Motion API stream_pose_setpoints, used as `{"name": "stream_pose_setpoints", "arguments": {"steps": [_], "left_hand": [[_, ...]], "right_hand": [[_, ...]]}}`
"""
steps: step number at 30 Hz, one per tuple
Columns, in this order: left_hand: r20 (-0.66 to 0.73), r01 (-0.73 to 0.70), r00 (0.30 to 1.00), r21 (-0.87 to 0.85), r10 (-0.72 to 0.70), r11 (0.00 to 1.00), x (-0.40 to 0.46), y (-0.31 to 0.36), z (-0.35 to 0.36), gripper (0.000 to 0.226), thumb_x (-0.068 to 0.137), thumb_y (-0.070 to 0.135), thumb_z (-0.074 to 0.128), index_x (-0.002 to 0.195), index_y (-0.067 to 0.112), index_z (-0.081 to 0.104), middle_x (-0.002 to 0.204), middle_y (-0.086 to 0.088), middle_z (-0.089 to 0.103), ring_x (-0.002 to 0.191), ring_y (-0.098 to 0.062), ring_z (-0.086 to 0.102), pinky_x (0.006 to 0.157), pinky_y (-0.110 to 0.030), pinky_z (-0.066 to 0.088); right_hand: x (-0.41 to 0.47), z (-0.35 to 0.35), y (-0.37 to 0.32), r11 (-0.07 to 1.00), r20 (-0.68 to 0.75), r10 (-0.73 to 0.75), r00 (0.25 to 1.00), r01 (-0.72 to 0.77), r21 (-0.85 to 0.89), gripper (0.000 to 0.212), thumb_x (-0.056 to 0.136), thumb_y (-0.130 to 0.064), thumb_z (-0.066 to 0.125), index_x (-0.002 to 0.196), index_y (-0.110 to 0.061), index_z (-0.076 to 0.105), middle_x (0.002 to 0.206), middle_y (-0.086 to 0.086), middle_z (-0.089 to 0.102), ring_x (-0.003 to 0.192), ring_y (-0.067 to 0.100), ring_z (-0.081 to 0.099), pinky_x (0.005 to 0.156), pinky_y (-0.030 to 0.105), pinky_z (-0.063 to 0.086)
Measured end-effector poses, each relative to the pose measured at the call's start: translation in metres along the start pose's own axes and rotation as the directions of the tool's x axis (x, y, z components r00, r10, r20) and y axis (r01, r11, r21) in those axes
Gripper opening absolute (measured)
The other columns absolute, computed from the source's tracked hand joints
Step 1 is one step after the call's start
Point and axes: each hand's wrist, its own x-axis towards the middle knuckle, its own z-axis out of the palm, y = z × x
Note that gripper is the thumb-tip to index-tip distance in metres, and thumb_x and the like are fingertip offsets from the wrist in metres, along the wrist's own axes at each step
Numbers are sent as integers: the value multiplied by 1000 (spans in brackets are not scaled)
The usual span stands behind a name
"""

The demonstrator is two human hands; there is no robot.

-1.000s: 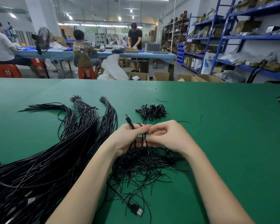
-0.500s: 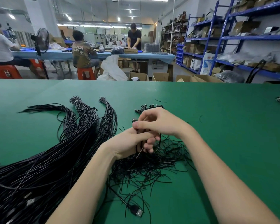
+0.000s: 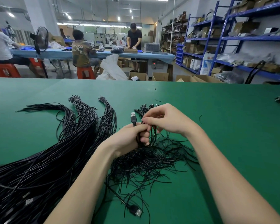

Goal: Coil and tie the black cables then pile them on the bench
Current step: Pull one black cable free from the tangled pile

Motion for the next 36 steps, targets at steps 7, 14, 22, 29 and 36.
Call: {"name": "stream_pose_setpoints", "arguments": {"steps": [7,14,22,29,36], "left_hand": [[-154,-46,986,144,68,989,2,1,0,23,103,22,51,81,15,52,74,-1,50,64,-13,47,56,-21,36],[-165,-118,980,-15,114,993,9,-1,-1,31,102,11,45,71,9,51,72,-4,49,66,-17,44,63,-28,37],[79,34,997,-125,-25,991,3,1,-10,25,97,17,47,76,10,58,75,-5,50,67,-15,47,62,-27,37],[76,0,997,-44,3,999,2,-3,-12,42,95,25,61,126,-3,62,128,-23,65,121,-36,63,100,-53,52],[114,46,993,-69,-38,997,2,-6,-7,31,102,23,53,124,3,59,117,-24,70,103,-40,71,95,-49,56]], "right_hand": [[-3,-3,5,1000,-5,20,1000,-20,12,12,97,-37,68,104,-34,77,96,-12,76,72,1,63,64,19,54],[-12,-1,15,997,-26,27,999,-25,67,19,93,-29,75,112,-30,74,109,-14,74,91,21,72,78,34,62],[-16,-1,18,980,63,35,997,-47,193,7,93,-17,75,99,-20,75,84,-6,75,81,8,70,72,24,59],[-18,-7,11,981,-20,-29,999,33,190,13,81,-12,85,92,-18,80,81,-1,78,74,7,69,70,22,58],[-9,-8,7,997,-43,-5,999,9,75,12,81,-18,86,89,-27,83,72,-7,77,60,2,56,59,15,45]]}}
